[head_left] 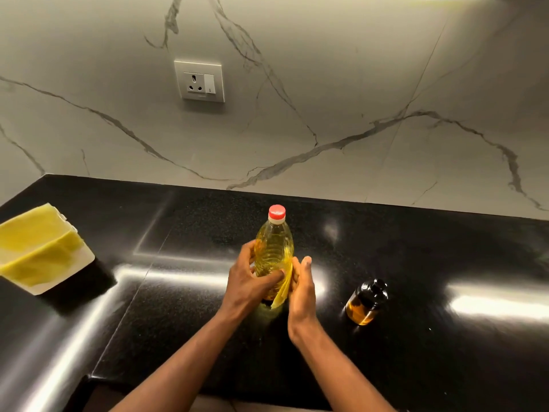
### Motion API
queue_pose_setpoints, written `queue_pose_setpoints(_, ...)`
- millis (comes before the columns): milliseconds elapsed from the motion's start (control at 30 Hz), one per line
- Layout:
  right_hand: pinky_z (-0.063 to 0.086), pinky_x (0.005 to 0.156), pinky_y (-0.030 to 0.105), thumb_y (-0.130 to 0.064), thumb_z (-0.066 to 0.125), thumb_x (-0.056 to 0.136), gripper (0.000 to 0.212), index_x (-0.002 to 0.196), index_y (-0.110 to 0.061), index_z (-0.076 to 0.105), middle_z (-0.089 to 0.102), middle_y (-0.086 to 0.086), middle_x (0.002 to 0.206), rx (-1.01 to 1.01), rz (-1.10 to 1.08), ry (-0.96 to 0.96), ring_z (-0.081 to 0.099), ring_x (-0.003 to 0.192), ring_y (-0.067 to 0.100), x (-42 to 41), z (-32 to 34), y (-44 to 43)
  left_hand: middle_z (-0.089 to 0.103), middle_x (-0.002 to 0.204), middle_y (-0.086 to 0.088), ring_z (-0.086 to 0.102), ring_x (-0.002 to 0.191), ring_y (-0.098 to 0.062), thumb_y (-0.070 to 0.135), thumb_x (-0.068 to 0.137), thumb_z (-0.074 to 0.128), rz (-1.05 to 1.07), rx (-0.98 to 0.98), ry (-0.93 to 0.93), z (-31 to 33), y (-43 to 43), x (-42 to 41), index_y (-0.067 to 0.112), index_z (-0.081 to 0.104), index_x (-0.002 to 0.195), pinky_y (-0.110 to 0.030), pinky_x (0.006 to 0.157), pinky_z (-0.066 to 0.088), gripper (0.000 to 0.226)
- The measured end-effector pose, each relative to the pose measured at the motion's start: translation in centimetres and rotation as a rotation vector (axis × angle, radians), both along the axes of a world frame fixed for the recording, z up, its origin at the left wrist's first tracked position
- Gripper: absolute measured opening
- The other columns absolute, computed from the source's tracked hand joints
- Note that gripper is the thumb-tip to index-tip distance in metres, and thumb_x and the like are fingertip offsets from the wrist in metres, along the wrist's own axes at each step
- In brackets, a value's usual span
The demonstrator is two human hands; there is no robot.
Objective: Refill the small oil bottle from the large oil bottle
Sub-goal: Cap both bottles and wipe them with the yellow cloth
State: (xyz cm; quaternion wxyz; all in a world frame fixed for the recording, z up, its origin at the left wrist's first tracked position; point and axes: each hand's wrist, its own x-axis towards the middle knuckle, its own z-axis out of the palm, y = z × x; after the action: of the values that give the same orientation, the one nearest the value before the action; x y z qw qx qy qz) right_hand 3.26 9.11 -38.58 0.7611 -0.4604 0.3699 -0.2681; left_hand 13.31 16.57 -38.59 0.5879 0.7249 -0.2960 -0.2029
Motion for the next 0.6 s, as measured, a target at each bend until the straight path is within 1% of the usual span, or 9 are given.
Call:
queue_pose_setpoints(33,0.059,0.082,0.026,-0.057,0.026,0.111,0.064,0.128,-0.015,0.072,0.08,0.009,0.117,-0.02,0.001,-0.006,0.076,0.11,0.021,-0.3,-0.2,1.0,0.071,0.12,0.014,0.069,0.107,0.002,0.056,0.063,0.09,0.009,-0.005,0.014,0.1,0.0,-0.2,0.039,0.051,0.133,-0.041,0.097,0.06,0.082)
queue_pose_setpoints(67,0.057,0.086,0.025,-0.056,0.028,0.111,0.061,0.127,-0.019,0.073,0.08,0.005,0.119,-0.033,-0.008,-0.013,0.075,0.113,0.018,-0.7,-0.6,1.8,0.072,0.117,0.013,0.071,0.104,0.002,0.06,0.061,0.09,0.019,-0.007,0.023,0.2,0.0,-0.3,0.038,0.053,0.131,-0.041,0.095,0.061,0.082)
queue_pose_setpoints(167,0.052,0.094,0.028,-0.058,0.031,0.107,0.058,0.126,-0.023,0.073,0.079,-0.001,0.122,-0.077,-0.022,-0.044,0.072,0.118,0.014,-1.4,-1.1,2.8,0.072,0.113,0.014,0.07,0.099,0.005,0.067,0.06,0.09,0.041,0.031,-0.027,0.4,0.1,-0.1,0.038,0.054,0.127,-0.035,0.089,0.063,0.082)
queue_pose_setpoints(300,0.059,0.086,0.023,-0.054,0.023,0.111,0.061,0.133,-0.02,0.069,0.079,0.004,0.122,-0.056,0.055,-0.079,0.074,0.116,0.016,-0.9,-0.3,1.1,0.073,0.109,0.012,0.071,0.097,0.004,0.054,0.064,0.095,0.029,0.045,-0.051,0.6,0.2,0.2,0.033,0.059,0.124,-0.032,0.088,0.063,0.072)
queue_pose_setpoints(333,0.06,0.085,0.024,-0.054,0.021,0.112,0.063,0.135,-0.017,0.067,0.079,0.008,0.122,-0.039,0.076,-0.073,0.075,0.115,0.019,-0.3,-0.2,0.4,0.074,0.109,0.012,0.071,0.097,0.004,0.055,0.063,0.094,0.028,0.038,-0.052,0.7,0.2,0.1,0.033,0.06,0.122,-0.032,0.087,0.063,0.072)
queue_pose_setpoints(400,0.062,0.087,0.031,-0.059,0.018,0.111,0.072,0.134,-0.011,0.068,0.078,0.016,0.121,-0.002,0.098,-0.032,0.075,0.114,0.029,0.8,-0.4,-1.0,0.074,0.108,0.011,0.072,0.097,0.003,0.055,0.06,0.093,0.024,0.022,-0.052,0.9,0.2,0.0,0.033,0.06,0.121,-0.031,0.088,0.063,0.072)
queue_pose_setpoints(500,0.063,0.085,0.035,-0.065,0.017,0.109,0.081,0.127,-0.007,0.071,0.079,0.018,0.116,0.033,0.129,0.036,0.075,0.112,0.033,1.4,-0.8,-1.9,0.074,0.108,0.012,0.072,0.097,0.003,0.048,0.065,0.095,0.036,0.014,-0.067,0.8,0.2,-0.2,0.035,0.059,0.119,-0.03,0.087,0.062,0.066)
queue_pose_setpoints(533,0.063,0.087,0.036,-0.067,0.018,0.108,0.082,0.127,-0.007,0.071,0.08,0.018,0.115,0.031,0.131,0.051,0.075,0.113,0.034,1.3,-1.2,-1.8,0.074,0.108,0.012,0.072,0.098,0.003,0.047,0.066,0.095,0.044,0.013,-0.075,0.7,0.2,-0.3,0.036,0.059,0.12,-0.03,0.087,0.063,0.065)
queue_pose_setpoints(600,0.06,0.099,0.043,-0.073,0.02,0.105,0.084,0.125,-0.012,0.074,0.08,0.014,0.114,0.021,0.113,0.088,0.075,0.115,0.033,0.9,-2.1,-1.1,0.074,0.108,0.012,0.072,0.097,0.003,0.046,0.069,0.095,0.062,0.01,-0.092,0.5,0.1,-0.5,0.037,0.059,0.119,-0.03,0.086,0.063,0.062)
